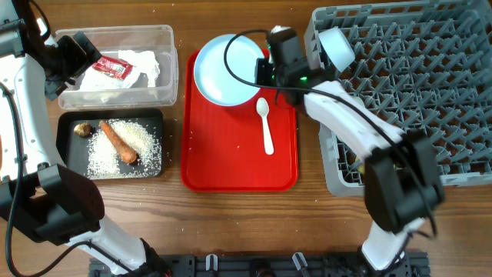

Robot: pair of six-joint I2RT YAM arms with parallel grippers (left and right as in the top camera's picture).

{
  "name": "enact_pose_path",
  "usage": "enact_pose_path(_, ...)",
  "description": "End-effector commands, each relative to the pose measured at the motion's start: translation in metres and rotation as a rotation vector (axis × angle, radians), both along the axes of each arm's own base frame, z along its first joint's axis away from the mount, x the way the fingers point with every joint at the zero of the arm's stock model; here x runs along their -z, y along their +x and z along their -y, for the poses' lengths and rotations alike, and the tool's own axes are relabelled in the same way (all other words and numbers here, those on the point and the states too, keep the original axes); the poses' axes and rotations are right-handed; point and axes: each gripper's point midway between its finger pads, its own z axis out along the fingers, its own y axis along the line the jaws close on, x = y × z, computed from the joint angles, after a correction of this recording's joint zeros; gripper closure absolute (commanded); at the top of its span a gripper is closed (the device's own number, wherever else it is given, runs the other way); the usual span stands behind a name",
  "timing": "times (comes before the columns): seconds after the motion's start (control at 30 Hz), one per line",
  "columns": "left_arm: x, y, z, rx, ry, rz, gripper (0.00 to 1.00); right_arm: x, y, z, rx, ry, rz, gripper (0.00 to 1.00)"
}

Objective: Sort waste into correct bins and load items into the dishwasher rack
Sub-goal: 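Lift the light-blue plate and stand it upright in the rack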

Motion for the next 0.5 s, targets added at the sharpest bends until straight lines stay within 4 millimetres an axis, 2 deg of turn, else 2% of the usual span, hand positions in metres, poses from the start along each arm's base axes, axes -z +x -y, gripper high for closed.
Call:
enact_pose_path(0.0, -0.007, -0.002, -0.002, -0.015, 0.008, 0.015, 0.0, -0.072, -0.004, 0.035, 0.034, -0.157, 0.174, 0.96)
enact_pose_path(0.07, -0.007, -0.002, -0.002, -0.015, 0.008, 0.015, 0.0, -0.108, -0.014, 0.077, 0.155, -0.31, 0.245, 0.96)
enact_pose_path(0.17, -0.007, -0.002, -0.002, -0.015, 0.008, 0.015, 0.0, -0.172, -0.038, 0.168, 0.503, -0.542, 0.356, 0.96)
enact_pose_path(0.23, -0.007, -0.002, -0.003, -0.015, 0.008, 0.015, 0.0, -0.197, -0.046, 0.216, 0.597, -0.65, 0.376, 0.96)
enact_pose_path(0.33, -0.007, -0.002, -0.003, -0.015, 0.008, 0.015, 0.0, -0.205, -0.056, 0.286, 0.73, -0.847, 0.307, 0.96)
enact_pose_path(0.4, -0.007, -0.002, -0.002, -0.015, 0.008, 0.015, 0.0, -0.207, -0.052, 0.309, 0.736, -0.917, 0.284, 0.96)
enact_pose_path(0.47, -0.007, -0.002, -0.002, -0.015, 0.008, 0.015, 0.0, -0.208, -0.036, 0.316, 0.62, -1.019, 0.275, 0.96)
